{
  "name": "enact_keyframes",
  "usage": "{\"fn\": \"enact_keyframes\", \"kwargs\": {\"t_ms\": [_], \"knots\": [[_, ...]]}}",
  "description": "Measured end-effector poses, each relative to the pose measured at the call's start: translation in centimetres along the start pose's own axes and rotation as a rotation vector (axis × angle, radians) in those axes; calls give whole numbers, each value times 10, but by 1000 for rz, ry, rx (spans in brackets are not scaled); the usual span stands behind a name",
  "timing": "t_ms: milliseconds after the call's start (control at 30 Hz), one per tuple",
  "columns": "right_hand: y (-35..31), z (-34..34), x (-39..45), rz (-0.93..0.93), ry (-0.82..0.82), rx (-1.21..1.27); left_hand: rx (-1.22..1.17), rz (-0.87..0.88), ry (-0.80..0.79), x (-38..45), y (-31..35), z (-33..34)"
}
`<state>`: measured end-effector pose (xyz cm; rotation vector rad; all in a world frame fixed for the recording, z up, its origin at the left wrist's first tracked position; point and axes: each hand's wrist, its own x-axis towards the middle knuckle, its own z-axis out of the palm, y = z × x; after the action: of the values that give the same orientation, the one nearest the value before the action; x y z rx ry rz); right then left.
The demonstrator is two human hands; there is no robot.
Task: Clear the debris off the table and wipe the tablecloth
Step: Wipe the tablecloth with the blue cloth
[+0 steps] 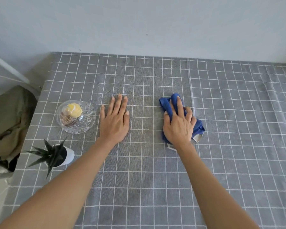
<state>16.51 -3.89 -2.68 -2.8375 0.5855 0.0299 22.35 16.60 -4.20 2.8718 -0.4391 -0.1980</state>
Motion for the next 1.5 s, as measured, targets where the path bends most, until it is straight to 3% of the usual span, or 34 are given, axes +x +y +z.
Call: {"fn": "enact_keyframes", "kwargs": {"t_ms": [200,333,467,567,733,900,1100,1300,1500], "knots": [[0,1,-2,8,-9,8,-5,260,-113,12,20,-7],[-2,0,-4,-13,24,21,115,361,-154,8,21,-7],[-2,9,-25,-221,-5,21,155,397,-199,4,10,-5],[3,6,-28,-389,-23,-42,135,327,-167,-9,-2,-8],[-4,2,-5,46,36,21,117,250,-126,-22,-11,-10],[-45,10,-35,-159,-44,42,114,247,-119,-23,-10,-11],[-21,7,-19,147,20,32,126,229,-94,-22,-10,-10],[-63,12,-48,-82,-63,89,19,122,-2,-22,-10,-5],[-21,10,-36,84,45,28,26,104,-5,-20,-12,-3]]}}
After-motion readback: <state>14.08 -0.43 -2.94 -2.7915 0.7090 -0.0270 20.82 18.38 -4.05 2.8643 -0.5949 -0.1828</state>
